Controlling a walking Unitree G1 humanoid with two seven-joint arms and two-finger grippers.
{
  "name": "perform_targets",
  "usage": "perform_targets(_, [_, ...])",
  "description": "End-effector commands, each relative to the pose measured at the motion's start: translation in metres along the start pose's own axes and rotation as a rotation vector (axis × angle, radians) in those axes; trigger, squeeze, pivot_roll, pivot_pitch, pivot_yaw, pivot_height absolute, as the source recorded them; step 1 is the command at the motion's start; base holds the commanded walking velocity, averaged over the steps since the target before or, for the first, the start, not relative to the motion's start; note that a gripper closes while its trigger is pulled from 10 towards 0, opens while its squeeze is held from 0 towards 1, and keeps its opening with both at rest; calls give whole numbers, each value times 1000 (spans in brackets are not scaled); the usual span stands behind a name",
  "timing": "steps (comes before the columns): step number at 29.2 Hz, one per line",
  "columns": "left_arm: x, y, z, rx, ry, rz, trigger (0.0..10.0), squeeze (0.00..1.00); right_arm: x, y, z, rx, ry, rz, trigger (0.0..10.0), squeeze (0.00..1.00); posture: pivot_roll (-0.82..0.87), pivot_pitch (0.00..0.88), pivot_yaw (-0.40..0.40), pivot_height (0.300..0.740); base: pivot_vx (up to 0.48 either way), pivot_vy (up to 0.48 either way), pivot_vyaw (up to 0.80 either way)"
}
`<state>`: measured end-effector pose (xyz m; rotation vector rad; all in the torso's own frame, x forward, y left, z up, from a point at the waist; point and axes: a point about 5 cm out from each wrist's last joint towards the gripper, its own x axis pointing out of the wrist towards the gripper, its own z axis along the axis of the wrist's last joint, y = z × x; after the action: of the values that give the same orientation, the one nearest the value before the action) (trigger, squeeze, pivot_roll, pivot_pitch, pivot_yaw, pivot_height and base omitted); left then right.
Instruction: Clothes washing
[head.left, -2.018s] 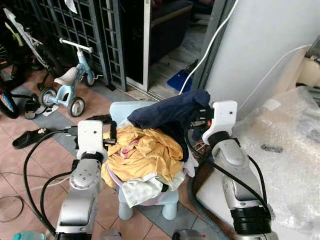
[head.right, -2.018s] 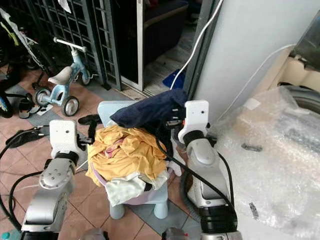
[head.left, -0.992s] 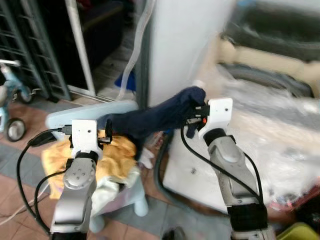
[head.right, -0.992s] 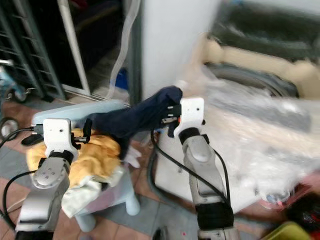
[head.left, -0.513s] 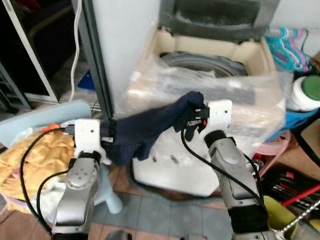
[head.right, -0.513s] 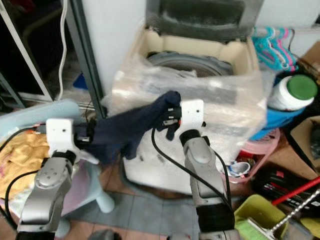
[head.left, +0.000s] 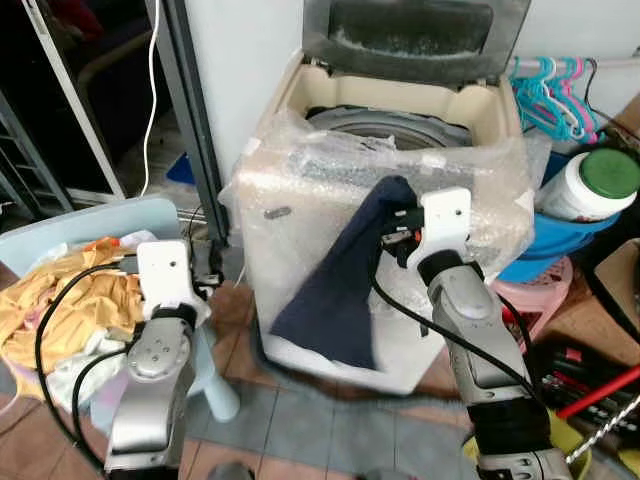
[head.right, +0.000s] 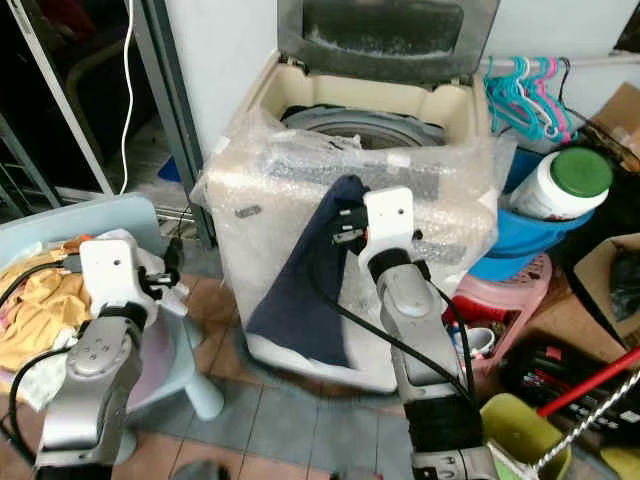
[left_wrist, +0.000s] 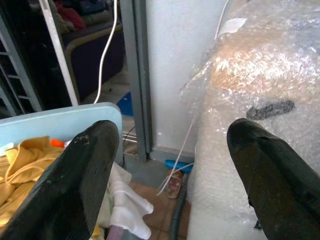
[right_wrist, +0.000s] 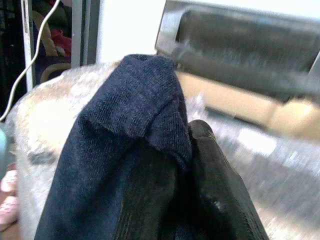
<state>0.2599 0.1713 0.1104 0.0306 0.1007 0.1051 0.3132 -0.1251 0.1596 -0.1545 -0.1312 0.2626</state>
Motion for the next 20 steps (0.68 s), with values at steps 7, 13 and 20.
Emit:
perform_targets(7, [4, -4, 5, -12, -15, -3, 10000, 0, 15, 6, 27, -96, -114, 140, 10000, 0, -32, 0, -18, 740, 414, 0, 0])
perform_targets(13, [3, -4, 3, -26, 2, 6, 10000, 0, 27, 16, 48, -96, -174, 259, 10000, 0, -31, 0, -19, 740, 421, 90, 0])
perform_targets(20, [4, -8, 4, -21, -6, 1, 10000, 0, 49, 29, 97, -104, -288, 486, 10000, 0, -35, 0, -15, 740, 159, 126, 0])
